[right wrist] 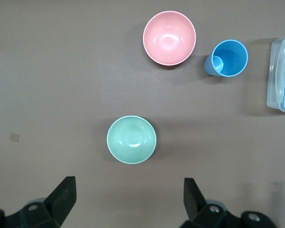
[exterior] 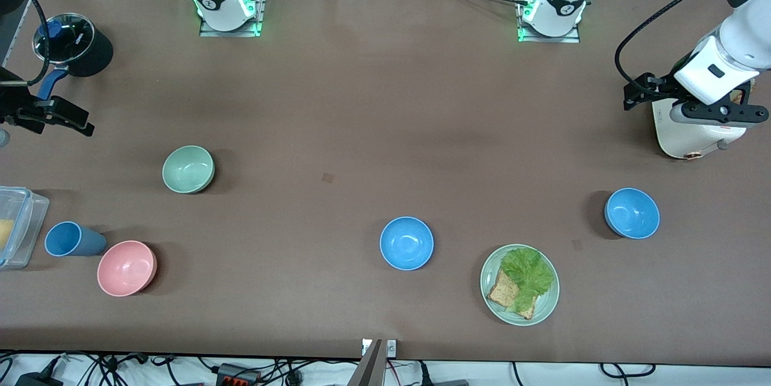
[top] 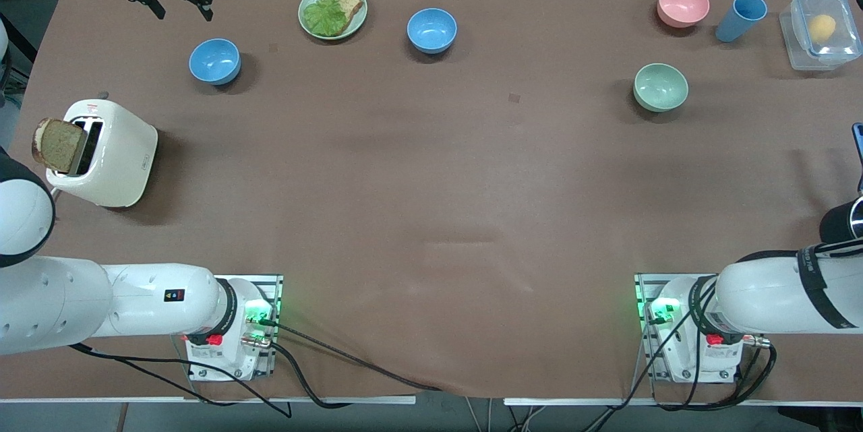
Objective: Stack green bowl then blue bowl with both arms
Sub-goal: 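Reach the right gripper down to the green bowl rim and grasp it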
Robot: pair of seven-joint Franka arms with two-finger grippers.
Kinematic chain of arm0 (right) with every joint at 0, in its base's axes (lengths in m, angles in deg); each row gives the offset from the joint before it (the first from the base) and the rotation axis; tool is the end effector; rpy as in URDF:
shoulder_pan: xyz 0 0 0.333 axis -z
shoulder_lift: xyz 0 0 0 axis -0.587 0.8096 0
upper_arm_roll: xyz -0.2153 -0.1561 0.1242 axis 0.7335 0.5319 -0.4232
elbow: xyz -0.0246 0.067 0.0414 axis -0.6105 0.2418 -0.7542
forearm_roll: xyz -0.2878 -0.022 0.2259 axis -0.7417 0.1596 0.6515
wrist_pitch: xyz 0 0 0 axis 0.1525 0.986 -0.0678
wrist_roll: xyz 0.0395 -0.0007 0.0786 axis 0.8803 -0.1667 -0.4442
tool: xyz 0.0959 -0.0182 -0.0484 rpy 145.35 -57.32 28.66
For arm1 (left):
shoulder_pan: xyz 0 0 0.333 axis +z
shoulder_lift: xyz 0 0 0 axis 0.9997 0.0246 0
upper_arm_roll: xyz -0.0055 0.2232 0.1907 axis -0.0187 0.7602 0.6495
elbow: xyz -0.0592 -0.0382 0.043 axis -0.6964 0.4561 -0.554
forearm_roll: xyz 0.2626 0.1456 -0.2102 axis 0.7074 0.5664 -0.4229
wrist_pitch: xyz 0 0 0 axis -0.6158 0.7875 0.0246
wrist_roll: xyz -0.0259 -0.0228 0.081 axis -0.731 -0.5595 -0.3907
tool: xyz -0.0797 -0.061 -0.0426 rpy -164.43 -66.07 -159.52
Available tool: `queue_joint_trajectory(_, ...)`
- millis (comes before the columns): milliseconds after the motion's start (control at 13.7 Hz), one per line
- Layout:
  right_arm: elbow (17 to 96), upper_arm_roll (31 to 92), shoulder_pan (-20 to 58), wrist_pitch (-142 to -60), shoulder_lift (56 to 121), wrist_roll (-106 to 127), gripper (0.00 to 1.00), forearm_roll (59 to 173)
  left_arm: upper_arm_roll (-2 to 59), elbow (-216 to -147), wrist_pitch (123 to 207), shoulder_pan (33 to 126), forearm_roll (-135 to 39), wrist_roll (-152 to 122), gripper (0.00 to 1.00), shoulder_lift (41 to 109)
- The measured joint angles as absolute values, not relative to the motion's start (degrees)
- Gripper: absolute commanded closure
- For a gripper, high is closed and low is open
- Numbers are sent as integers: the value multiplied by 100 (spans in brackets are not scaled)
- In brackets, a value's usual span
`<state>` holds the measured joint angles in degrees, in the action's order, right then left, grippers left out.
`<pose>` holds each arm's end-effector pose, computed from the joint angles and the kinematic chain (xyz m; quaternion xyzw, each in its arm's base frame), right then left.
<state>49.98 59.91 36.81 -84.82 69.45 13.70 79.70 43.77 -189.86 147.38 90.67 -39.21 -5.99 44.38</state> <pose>0.5600 -0.0405 0.5506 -0.9996 0.0224 -0.0176 0.0055 0.5035 -0.0087 0.5188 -0.9991 0.0282 0.0315 0.0023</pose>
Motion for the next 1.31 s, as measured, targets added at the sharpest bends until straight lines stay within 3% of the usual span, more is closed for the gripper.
queue_joint_trajectory(728, 5172, 5990, 3678, -8470, 7121, 1369, 0, 7908, 4408, -18972, 14706, 9069, -3921, -599, 0, 4476)
queue_joint_trajectory(1311, 5292, 5987, 3664, -9201, 8978, 1162, 0, 7556, 4427, -18967, 14693, 9098, -3934, -599, 0, 4484)
